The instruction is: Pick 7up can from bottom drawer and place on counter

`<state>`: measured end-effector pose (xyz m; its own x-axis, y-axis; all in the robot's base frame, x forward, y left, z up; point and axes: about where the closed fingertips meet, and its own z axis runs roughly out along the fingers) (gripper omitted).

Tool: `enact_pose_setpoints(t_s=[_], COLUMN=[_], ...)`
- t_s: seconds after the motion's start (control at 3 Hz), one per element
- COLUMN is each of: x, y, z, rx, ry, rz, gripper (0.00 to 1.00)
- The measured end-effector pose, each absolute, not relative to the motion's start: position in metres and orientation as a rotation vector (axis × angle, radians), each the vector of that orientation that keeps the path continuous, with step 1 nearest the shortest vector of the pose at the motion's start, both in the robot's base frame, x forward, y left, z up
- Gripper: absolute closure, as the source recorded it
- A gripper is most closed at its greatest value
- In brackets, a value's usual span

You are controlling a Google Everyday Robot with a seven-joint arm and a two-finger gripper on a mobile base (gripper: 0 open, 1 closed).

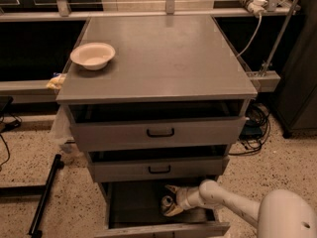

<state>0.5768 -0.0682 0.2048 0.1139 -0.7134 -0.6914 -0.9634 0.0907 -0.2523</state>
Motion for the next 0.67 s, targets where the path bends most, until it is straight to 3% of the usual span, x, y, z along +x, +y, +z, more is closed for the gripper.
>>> enact_pose_setpoints(t_s=[0.33,0.67], x=[0.579,0.573], y=[-0.075,-0.081], z=[0.186,0.167], rx=[-1.661,-1.628], ry=[1.701,1.749], rz=[0.453,0.496], gripper=[0.29,0.48])
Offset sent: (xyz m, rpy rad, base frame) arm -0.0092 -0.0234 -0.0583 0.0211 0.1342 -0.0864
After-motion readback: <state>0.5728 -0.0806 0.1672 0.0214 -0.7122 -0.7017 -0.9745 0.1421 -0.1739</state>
